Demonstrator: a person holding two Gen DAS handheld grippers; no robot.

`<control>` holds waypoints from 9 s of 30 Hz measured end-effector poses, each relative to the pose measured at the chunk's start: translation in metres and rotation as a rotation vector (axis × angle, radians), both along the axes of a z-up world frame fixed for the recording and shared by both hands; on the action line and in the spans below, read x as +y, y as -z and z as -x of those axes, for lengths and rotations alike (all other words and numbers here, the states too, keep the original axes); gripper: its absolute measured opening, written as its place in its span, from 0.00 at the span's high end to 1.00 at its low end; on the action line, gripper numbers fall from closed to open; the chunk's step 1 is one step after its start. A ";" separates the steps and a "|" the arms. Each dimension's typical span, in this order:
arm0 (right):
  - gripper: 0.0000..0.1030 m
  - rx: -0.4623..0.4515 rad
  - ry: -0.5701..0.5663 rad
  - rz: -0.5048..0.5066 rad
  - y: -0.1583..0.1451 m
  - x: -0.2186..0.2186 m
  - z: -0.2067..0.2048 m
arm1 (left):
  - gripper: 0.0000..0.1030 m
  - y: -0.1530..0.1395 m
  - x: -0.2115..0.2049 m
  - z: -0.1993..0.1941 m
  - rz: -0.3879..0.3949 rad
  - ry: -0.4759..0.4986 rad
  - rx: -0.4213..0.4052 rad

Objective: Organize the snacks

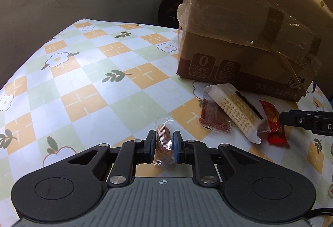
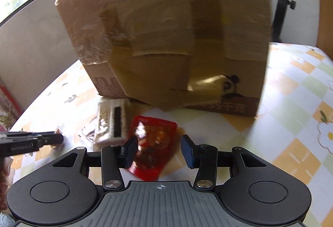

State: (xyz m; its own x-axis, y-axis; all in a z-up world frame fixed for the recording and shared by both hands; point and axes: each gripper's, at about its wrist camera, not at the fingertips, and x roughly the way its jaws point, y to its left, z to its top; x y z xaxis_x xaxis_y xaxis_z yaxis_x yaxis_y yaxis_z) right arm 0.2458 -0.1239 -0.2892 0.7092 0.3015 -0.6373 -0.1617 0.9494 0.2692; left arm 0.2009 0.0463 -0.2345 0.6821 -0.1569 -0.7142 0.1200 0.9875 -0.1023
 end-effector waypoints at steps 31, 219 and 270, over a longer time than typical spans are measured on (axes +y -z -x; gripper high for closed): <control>0.51 -0.100 -0.023 0.246 0.018 0.005 0.017 | 0.80 0.003 0.000 0.004 0.000 -0.016 -0.018; 0.59 0.013 -0.207 0.064 0.010 0.039 -0.040 | 0.51 -0.030 0.002 -0.033 0.059 0.083 -0.024; 0.55 -0.085 -0.008 0.191 0.019 -0.019 0.015 | 0.61 0.003 -0.044 -0.001 0.018 0.083 -0.017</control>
